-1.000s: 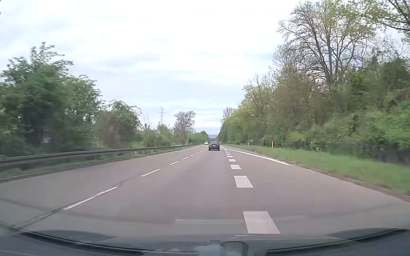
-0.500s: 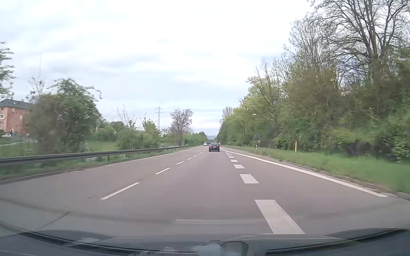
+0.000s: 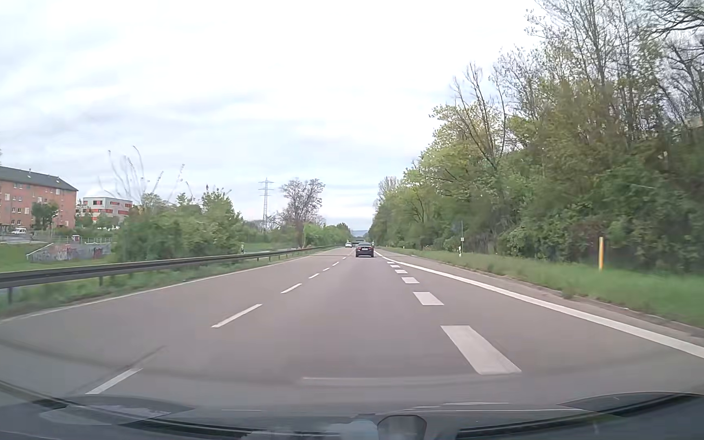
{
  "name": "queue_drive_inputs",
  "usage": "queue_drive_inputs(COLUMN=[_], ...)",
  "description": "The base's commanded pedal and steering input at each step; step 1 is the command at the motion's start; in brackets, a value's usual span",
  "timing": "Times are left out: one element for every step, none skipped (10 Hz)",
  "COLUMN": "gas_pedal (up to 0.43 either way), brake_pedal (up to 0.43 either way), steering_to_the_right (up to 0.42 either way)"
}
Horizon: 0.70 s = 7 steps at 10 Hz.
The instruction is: Follow the waypoints while adhering to traffic rules and regulations
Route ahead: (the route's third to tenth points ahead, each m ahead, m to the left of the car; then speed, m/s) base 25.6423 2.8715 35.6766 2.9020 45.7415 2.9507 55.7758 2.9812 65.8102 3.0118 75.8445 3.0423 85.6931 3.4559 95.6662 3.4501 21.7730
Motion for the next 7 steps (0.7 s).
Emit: queue_drive_inputs(gas_pedal=[0.067,0.067,0.067,0.067,0.067,0.067,0.067], brake_pedal=[0.000,0.000,0.000,0.000,0.000,0.000,0.000], steering_to_the_right=[0.004,0.003,0.003,0.002,0.002,0.002,0.002])
